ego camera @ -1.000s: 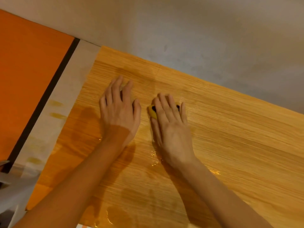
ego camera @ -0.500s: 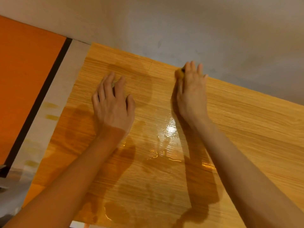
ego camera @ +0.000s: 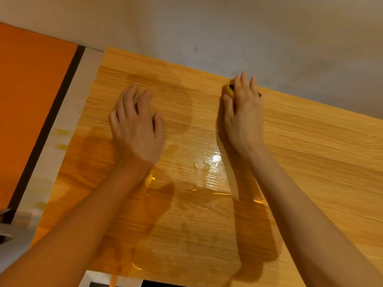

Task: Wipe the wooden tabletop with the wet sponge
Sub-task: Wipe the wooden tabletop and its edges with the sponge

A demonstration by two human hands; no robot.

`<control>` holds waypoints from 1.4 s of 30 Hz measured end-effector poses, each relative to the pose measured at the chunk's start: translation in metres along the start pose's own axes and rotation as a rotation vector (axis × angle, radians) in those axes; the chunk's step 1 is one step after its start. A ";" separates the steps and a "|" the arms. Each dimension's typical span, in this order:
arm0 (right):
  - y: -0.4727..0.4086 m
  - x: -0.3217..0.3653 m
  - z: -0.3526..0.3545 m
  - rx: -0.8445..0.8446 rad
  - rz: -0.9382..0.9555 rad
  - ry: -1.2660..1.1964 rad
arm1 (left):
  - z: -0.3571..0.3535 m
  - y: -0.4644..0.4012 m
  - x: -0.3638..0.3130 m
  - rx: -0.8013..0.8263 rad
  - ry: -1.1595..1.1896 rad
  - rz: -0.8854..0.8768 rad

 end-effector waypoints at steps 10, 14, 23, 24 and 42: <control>0.087 0.008 -0.021 -0.111 -0.106 -0.080 | 0.001 -0.001 0.000 0.007 -0.006 -0.004; 0.099 0.052 -0.039 0.079 0.353 0.063 | 0.004 0.000 -0.001 0.017 0.005 -0.001; 0.109 -0.028 -0.006 -0.152 -0.277 -0.019 | 0.004 -0.001 -0.001 0.024 -0.001 0.006; 0.111 0.001 -0.021 -0.127 -0.161 -0.011 | 0.004 0.000 -0.001 0.027 -0.004 0.003; 0.139 -0.017 -0.016 -0.110 -0.185 0.038 | 0.037 0.090 0.015 0.179 0.215 -0.124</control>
Point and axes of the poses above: each hand's wrist, its own y-axis away from the middle knuckle, its own z-axis out of the back of the hand, x = y × z, the point moved 2 cm from there along -y, towards the middle knuckle, and after that the axes turned 7 degrees about -z, right-handed, at the moved point
